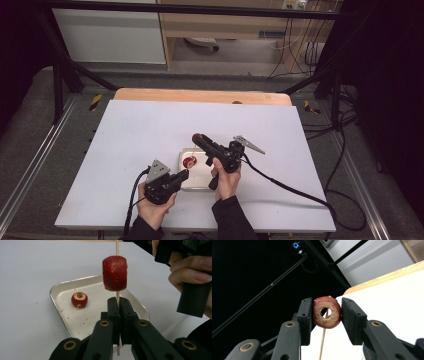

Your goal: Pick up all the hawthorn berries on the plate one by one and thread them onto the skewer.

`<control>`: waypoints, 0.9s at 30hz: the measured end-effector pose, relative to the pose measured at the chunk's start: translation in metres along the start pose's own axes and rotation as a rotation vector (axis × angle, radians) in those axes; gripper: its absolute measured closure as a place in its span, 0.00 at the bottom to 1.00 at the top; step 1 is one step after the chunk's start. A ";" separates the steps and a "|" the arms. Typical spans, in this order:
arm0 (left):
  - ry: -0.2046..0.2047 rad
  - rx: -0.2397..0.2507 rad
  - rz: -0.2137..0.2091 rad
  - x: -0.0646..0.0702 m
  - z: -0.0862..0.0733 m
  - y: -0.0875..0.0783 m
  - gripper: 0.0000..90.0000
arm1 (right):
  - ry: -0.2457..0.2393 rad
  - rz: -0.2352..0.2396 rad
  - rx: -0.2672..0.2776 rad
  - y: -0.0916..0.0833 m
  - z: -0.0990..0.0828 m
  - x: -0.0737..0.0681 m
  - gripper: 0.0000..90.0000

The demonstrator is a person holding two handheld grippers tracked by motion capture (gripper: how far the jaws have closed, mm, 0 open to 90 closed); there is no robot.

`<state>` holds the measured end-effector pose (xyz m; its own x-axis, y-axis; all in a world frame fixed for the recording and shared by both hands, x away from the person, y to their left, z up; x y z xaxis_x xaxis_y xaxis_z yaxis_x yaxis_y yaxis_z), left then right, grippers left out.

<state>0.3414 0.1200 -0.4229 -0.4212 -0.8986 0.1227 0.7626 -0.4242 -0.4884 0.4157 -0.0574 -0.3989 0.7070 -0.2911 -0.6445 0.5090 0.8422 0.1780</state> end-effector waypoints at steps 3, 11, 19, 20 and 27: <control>0.006 -0.002 0.003 0.001 -0.001 0.003 0.98 | 0.003 0.002 0.001 0.000 0.000 -0.001 0.69; 0.037 0.024 0.027 0.004 -0.002 0.002 0.98 | 0.035 -0.007 -0.009 -0.003 0.003 -0.001 0.70; 0.043 0.034 0.041 0.005 -0.004 0.003 0.98 | 0.104 -0.013 -0.024 -0.003 0.005 0.001 0.70; 0.045 0.034 0.042 0.006 -0.004 0.003 0.98 | 0.107 -0.011 -0.028 -0.002 0.005 0.001 0.70; 0.047 0.028 0.038 0.005 -0.006 0.003 0.98 | 0.115 0.002 -0.039 -0.001 0.004 0.003 0.70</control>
Point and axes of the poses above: each handheld gripper's, and its own axes: y roughly forward along the jaws, z roughly out of its top, x roughly to its right, the point moved 3 cm from there along y, roughly forward along the jaws, and after that the axes turned 13 degrees about z, right-handed, at the moved point
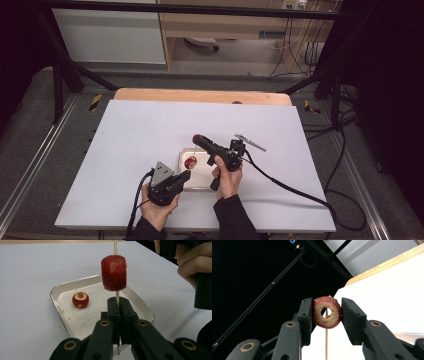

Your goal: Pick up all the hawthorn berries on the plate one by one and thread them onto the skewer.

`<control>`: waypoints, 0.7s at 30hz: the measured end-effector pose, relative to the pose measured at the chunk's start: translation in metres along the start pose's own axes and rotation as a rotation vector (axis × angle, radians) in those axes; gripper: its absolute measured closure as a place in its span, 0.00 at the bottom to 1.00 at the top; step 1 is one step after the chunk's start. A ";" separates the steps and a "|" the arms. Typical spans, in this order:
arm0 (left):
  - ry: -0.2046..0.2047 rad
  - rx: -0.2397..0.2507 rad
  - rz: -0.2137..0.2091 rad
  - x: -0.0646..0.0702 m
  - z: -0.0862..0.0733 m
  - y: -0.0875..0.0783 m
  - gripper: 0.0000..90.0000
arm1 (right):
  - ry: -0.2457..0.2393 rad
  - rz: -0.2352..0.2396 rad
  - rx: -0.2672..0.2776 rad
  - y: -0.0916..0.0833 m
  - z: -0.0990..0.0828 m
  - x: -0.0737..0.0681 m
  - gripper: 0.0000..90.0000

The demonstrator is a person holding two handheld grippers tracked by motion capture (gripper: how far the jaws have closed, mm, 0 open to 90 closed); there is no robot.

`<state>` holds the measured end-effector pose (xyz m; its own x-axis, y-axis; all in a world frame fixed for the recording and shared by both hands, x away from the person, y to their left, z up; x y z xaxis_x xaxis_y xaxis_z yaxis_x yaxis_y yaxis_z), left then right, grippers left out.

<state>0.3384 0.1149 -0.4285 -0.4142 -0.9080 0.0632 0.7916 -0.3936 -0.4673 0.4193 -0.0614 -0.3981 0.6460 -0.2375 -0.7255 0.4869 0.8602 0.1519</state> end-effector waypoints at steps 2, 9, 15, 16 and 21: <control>-0.009 0.007 -0.006 -0.002 0.002 -0.002 0.98 | -0.010 -0.003 0.001 0.000 0.001 -0.001 0.70; -0.012 0.009 -0.020 0.000 0.003 -0.005 0.98 | -0.084 -0.014 -0.038 -0.003 0.004 -0.002 0.70; -0.005 0.004 -0.024 0.001 0.004 -0.003 0.98 | -0.101 -0.016 -0.046 -0.002 0.005 -0.002 0.70; -0.004 0.002 -0.024 0.001 0.004 -0.003 0.98 | -0.100 -0.014 -0.044 -0.002 0.005 -0.001 0.70; -0.004 0.003 -0.026 0.000 0.004 -0.004 0.98 | -0.116 -0.013 -0.029 -0.003 0.012 -0.003 0.70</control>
Point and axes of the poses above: each handheld gripper's, and its own axes: y roughly forward along the jaws, z roughly out of its top, x roughly to its right, the point moved 3 cm from there along y, roughly forward along the jaws, and after that the axes turned 13 degrees about z, right-handed, at the moved point
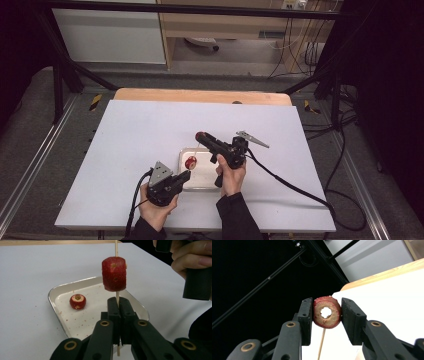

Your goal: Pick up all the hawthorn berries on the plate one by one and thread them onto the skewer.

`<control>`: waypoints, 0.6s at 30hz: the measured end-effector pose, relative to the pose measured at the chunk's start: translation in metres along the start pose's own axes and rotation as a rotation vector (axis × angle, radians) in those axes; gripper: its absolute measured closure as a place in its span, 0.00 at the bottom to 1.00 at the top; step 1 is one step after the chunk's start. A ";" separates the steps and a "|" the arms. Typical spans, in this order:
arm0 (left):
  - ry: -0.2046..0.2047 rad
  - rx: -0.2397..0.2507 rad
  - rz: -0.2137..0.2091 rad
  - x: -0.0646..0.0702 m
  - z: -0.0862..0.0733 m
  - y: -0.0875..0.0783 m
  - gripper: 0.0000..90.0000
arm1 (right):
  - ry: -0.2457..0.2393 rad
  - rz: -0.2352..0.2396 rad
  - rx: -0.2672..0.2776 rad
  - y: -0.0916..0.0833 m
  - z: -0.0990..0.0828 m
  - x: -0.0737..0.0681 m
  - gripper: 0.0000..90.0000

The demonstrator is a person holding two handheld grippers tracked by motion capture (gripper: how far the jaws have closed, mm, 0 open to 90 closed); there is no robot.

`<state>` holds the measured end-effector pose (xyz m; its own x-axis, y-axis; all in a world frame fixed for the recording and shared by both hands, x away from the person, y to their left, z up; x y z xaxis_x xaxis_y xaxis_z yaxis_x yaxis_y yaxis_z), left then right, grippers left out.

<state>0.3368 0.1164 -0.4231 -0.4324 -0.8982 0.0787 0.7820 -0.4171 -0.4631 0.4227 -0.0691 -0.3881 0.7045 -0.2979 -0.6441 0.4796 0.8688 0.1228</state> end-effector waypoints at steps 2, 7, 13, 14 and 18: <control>0.001 -0.005 -0.002 0.001 0.001 0.001 0.98 | -0.003 0.000 -0.009 0.000 -0.001 0.000 0.70; -0.004 -0.021 0.002 0.001 0.001 0.003 0.98 | -0.011 0.002 -0.032 0.001 -0.007 0.001 0.70; 0.020 -0.027 -0.002 0.000 0.000 0.004 0.98 | -0.027 -0.008 -0.053 -0.001 -0.006 -0.001 0.70; 0.027 -0.026 -0.004 0.001 0.001 0.003 0.98 | -0.027 -0.007 -0.052 -0.001 -0.006 -0.001 0.70; 0.049 -0.022 -0.003 0.000 0.000 0.001 0.98 | -0.022 -0.009 -0.054 0.000 -0.005 0.002 0.70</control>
Point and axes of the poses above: each handheld gripper's, and its own axes: y roughly forward along the jaws, z roughly out of its top, x roughly to its right, the point moved 3 cm from there along y, roughly forward along the jaws, and after that the axes turned 13 degrees about z, right-handed, at the moved point
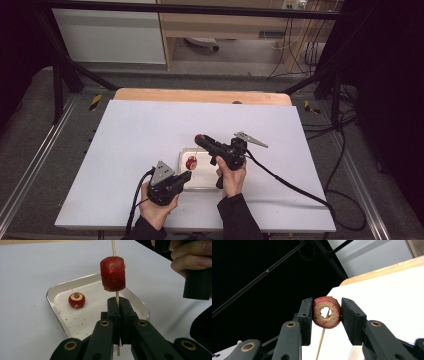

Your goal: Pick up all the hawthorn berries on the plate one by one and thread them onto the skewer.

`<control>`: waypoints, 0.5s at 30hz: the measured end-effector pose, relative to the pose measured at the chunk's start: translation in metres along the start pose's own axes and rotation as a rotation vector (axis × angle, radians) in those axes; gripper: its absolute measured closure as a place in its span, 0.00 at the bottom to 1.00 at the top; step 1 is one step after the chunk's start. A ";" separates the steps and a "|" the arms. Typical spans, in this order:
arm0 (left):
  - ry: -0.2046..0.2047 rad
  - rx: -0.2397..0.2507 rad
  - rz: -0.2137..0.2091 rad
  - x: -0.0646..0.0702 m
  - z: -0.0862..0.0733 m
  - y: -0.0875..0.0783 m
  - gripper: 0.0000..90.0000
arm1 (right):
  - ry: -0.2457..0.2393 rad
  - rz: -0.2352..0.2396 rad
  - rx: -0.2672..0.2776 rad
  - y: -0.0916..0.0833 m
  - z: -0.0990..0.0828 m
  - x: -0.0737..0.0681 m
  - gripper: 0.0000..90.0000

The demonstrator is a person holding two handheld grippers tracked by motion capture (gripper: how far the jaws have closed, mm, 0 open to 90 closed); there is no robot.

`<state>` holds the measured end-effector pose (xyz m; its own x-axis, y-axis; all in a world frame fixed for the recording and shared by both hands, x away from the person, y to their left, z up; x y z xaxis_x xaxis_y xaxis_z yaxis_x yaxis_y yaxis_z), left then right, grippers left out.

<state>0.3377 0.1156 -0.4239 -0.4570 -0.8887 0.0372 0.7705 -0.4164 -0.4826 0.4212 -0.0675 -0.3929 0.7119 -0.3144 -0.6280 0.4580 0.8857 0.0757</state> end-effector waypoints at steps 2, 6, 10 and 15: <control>0.011 -0.005 -0.006 -0.002 -0.001 0.000 0.98 | -0.001 -0.003 -0.007 0.000 0.001 0.001 0.70; 0.031 -0.021 -0.007 -0.007 -0.004 -0.002 0.99 | -0.006 -0.008 -0.007 -0.001 0.004 0.001 0.70; 0.035 -0.039 -0.018 -0.008 -0.002 0.000 0.99 | 0.003 0.005 -0.027 0.000 0.001 0.001 0.70; 0.007 -0.033 -0.016 -0.008 -0.001 0.002 0.99 | -0.002 0.002 -0.030 0.000 -0.003 0.000 0.70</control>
<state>0.3421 0.1225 -0.4263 -0.4720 -0.8807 0.0391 0.7481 -0.4237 -0.5107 0.4198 -0.0665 -0.3953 0.7142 -0.3131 -0.6260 0.4403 0.8962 0.0541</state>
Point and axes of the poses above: each handheld gripper's, and its own axes: y roughly forward along the jaws, z roughly out of its top, x roughly to its right, the point moved 3 cm from there along y, roughly forward along the jaws, and after that the axes turned 13 degrees about z, right-handed, at the moved point
